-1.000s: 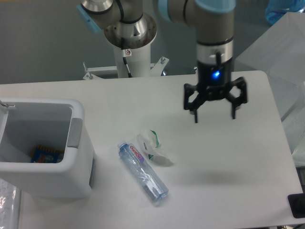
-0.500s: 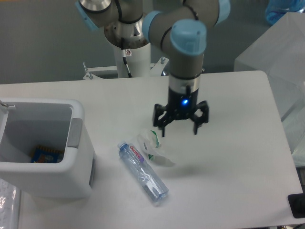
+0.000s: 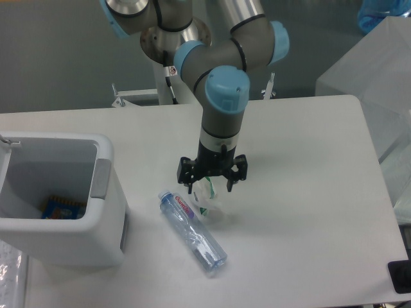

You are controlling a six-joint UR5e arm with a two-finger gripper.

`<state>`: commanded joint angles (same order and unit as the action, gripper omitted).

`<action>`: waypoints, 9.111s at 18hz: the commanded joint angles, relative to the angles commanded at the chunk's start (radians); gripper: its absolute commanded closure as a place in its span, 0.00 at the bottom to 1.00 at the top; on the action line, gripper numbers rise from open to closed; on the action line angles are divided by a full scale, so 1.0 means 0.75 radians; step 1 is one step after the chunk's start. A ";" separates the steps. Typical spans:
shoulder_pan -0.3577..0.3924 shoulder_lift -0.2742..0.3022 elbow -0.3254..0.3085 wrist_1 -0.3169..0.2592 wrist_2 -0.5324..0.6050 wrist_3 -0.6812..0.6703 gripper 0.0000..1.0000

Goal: Place the trash in the trash can
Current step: 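Close the gripper on the wrapper and lift it off the table, then carry the held wrapper over the white trash bin and lower it in, then open the gripper to drop the wrapper into the bin and rise, then move the gripper over the clear water bottle and lower it, then close the gripper around the bottle's middle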

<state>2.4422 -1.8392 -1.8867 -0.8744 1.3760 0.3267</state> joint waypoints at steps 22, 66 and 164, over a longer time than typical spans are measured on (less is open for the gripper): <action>-0.015 -0.033 0.018 0.008 0.090 -0.016 1.00; -0.278 0.325 0.417 0.004 -0.517 0.025 1.00; -0.109 -0.554 0.554 0.012 0.129 -0.652 0.40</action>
<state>2.3608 -2.2550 -1.4711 -0.8652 1.4726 -0.1626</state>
